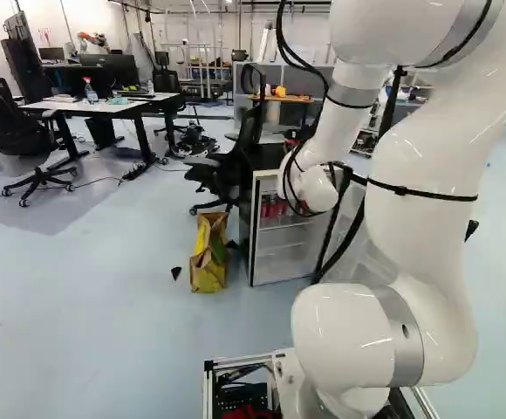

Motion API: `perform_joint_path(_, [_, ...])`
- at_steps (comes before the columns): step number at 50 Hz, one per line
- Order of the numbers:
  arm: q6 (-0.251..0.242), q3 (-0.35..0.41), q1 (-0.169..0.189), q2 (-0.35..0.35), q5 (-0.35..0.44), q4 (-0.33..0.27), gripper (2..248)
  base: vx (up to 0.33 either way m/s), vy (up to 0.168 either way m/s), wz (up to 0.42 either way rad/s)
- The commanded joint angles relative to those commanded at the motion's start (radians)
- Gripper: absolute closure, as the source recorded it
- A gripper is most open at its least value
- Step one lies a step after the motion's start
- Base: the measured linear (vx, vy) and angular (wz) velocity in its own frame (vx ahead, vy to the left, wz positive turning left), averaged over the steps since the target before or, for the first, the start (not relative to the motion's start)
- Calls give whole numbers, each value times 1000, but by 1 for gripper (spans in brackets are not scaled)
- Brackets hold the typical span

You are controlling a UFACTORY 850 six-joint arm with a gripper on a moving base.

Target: Grab a drink from the fridge

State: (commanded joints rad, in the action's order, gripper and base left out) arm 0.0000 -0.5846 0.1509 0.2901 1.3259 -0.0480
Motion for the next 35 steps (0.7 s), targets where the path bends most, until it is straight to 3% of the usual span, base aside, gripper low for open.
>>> perform_joint_path(35, [0, -155, -62, 126, -81, 0, 158, 0, 0, 0])
